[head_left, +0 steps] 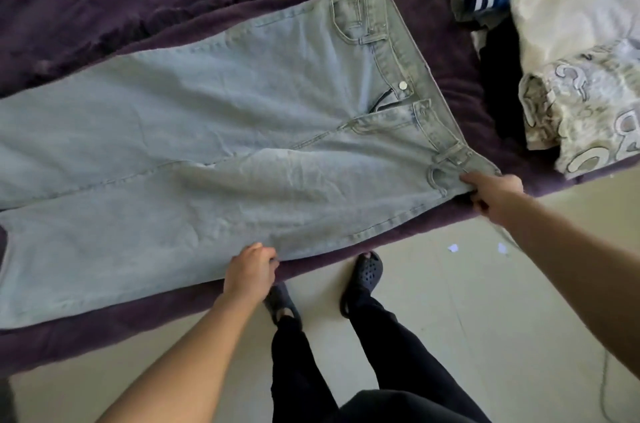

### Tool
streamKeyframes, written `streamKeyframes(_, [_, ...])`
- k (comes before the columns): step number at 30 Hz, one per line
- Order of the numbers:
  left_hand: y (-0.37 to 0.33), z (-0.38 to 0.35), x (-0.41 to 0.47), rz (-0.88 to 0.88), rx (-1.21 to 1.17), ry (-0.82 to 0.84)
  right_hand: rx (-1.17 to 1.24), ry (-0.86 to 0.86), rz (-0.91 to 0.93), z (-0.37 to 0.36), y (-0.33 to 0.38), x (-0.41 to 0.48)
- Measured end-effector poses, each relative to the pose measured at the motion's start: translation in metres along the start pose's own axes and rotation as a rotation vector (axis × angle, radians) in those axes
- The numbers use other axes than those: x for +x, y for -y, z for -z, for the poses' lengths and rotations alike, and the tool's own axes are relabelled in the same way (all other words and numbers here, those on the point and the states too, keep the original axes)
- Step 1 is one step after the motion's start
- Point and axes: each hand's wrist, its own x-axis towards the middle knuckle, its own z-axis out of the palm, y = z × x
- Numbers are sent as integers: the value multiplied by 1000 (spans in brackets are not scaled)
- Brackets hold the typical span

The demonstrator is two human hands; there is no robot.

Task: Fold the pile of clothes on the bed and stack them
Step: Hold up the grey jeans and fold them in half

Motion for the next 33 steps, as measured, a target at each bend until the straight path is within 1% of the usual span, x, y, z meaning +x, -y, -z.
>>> streamKeyframes(1, [0,4,-5,16,13,3,-1,12,-1,10,-7,-3])
streamKeyframes(4, [-6,15,-19,-2,56,0,80,115,-38,26,-13,-18])
streamKeyframes(7, [-5,36,-32,4,54,-10,185,208,-79,26,3,-41])
streamKeyframes(10, [6,65,-40,22,-14,-35,307,325,-68,22,34,-62])
streamKeyframes(13, [22,113,-35,6,-69,-119,348,432,-10,10,80,-83])
streamKeyframes(15, [32,154,-22,-5,-83,-192,358,473,-6,-3,114,-96])
streamKeyframes(18, [44,211,11,0,-59,-308,420,482,-15,-25,166,-110])
streamKeyframes(20, [51,243,38,5,-35,-339,459,478,-10,-42,196,-114])
streamKeyframes(25, [60,297,122,77,7,-407,431,498,1,-93,260,-106])
streamKeyframes(27, [61,309,160,121,-11,-455,504,480,17,-120,281,-94])
streamKeyframes(29, [61,315,194,159,-75,-563,590,468,51,-144,296,-80])
streamKeyframes(31, [59,315,217,175,-99,-646,574,444,78,-164,300,-70])
streamKeyframes(33, [57,306,226,151,-87,-605,489,421,80,-178,293,-66])
